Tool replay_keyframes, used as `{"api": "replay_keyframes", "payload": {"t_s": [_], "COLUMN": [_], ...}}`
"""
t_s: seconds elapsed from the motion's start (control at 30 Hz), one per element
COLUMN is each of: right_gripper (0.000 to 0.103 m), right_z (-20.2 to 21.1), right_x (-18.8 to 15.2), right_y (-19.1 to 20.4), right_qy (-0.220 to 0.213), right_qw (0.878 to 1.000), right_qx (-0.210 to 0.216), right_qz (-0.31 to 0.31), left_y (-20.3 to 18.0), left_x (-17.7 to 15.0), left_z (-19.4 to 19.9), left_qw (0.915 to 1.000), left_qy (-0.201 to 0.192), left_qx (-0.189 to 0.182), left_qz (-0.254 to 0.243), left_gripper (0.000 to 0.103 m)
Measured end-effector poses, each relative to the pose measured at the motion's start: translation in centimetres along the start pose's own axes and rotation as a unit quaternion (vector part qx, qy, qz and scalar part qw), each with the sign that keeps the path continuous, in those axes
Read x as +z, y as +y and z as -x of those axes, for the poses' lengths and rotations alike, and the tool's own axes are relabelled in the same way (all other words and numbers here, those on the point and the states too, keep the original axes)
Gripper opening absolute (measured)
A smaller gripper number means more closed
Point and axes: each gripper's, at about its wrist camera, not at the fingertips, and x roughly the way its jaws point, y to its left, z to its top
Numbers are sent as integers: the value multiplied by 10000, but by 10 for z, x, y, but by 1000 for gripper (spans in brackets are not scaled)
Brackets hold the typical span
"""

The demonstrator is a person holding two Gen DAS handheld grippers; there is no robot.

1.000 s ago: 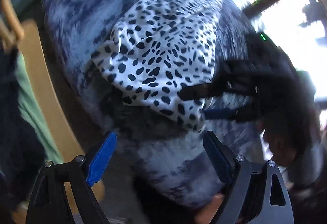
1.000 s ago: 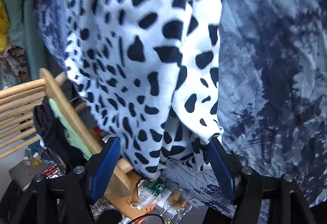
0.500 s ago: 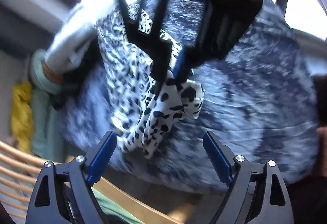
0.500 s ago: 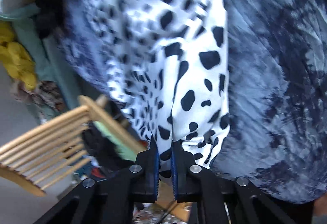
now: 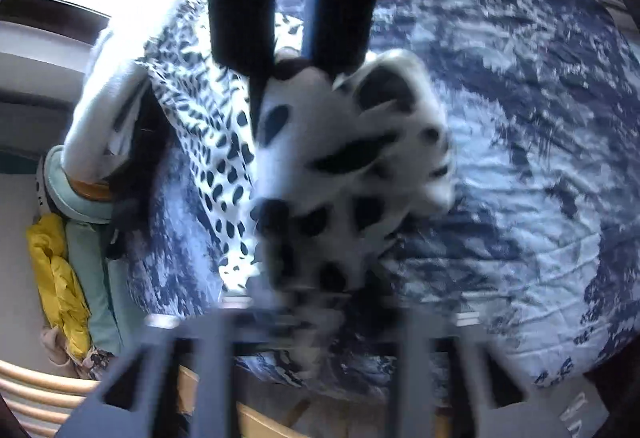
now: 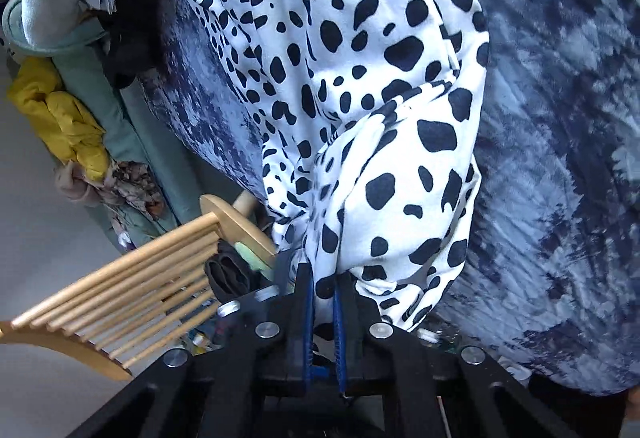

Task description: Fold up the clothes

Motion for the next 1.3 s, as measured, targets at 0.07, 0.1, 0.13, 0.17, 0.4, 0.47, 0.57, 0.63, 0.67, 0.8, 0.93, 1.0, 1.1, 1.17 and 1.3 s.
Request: {"api": "replay_keyframes", "payload": {"t_s": [0.07,0.1,0.13,0.17,0.4,0.47,0.57,0.63,0.67,0.8,0.93,1.0,1.1,1.17,1.3], "right_gripper": [10,12,18,28,79,81,81,81,81,81,58,26,15,13,12], "right_z": [1,2,5,8,32,32,23,14,9,-11,-27,-32,-29,-23,-14], "right_x": [0,0,0,0,-14,-13,-8,-6,-6,-7,-9,-10,-14,-20,-43], "right_y": [-1,-2,-3,-4,-42,-58,-74,-74,-74,-76,-85,-90,-94,-89,-89], "right_qy": [45,59,50,41,15,-14,-51,-22,7,98,88,108,132,105,257], "right_qw": [9999,9999,9999,9998,9996,9977,9934,9933,9931,9894,9840,9794,9721,9763,9781], "right_qx": [-75,-110,-141,-172,92,341,697,741,769,988,1173,1306,1596,1484,1344], "right_qz": [61,79,82,86,-272,-592,-915,-885,-888,-1058,-1338,-1533,-1716,-1569,-1567], "left_y": [4,6,9,11,13,13,15,17,19,19,16,15,11,8,3], "left_x": [0,1,2,3,3,3,4,6,7,10,10,9,7,6,-1], "left_z": [0,1,2,4,20,25,27,28,28,28,30,33,41,50,76], "left_qw": [10000,9999,9999,9999,9999,9998,9997,9998,9998,9997,9993,9988,9970,9951,9911], "left_qy": [21,31,32,33,-15,-46,-35,-27,-28,-6,18,37,5,-16,23], "left_qx": [-78,-115,-131,-148,-116,-94,-79,-74,-75,-101,-136,-149,-174,-185,-401], "left_qz": [17,27,41,56,-89,-172,-207,-191,-176,-212,-356,-468,-754,-973,-1269], "left_gripper": [12,11,11,10,10,10,10,10,10,10,10,10,10,9,9]}}
